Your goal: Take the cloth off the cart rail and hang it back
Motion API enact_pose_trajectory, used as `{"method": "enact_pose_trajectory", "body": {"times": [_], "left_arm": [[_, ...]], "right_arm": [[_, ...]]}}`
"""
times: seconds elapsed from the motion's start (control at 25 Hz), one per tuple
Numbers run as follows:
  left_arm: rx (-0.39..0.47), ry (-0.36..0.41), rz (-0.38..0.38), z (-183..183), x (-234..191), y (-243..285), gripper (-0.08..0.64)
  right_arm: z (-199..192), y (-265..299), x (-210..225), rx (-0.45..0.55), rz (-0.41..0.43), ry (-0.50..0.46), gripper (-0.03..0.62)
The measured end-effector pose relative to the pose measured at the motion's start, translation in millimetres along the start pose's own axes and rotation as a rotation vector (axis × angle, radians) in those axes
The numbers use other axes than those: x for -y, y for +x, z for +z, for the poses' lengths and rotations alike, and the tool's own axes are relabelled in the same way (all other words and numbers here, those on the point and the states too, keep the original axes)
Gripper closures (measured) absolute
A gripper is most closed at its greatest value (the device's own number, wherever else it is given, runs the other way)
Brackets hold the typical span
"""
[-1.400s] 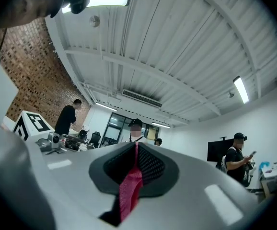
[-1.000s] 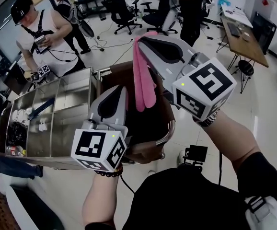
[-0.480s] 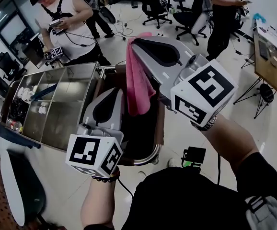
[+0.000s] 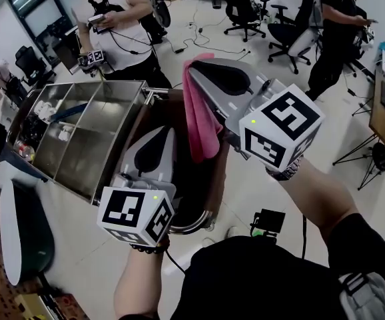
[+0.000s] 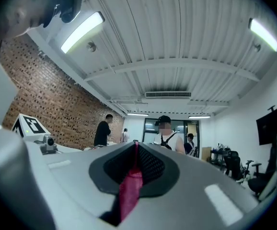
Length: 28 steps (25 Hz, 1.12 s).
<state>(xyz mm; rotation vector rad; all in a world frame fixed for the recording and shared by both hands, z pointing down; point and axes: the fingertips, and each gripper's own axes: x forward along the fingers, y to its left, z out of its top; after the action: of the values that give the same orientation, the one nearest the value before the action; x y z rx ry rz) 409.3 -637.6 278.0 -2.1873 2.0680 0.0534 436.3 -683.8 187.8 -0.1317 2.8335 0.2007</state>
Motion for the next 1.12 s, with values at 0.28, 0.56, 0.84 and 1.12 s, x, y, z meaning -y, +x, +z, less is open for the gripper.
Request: {"method": "enact_pose_trajectory", "body": {"times": [0.28,0.56,0.84,1.12], "left_arm": [[0.006,-0.02,-0.038,5,-9,-4,0.557],[0.013,-0.006,-0.027,9,-9,8,0.557],[-0.003,-0.018,0.061,-6,-42,53,0.557],[-0.065,-0.033,0.098,-38,-52,103,0.556]], "right_arm": [[-13,12,0,-0.038,-0.035,0.011,0.575],[-23,21,17,-0.045,-0.009,0.049,0.575],[-61,54,66,-0.066,0.072,0.103,0.575],[-146,73,139,-0.182,0.064,0.203,0.575]]}}
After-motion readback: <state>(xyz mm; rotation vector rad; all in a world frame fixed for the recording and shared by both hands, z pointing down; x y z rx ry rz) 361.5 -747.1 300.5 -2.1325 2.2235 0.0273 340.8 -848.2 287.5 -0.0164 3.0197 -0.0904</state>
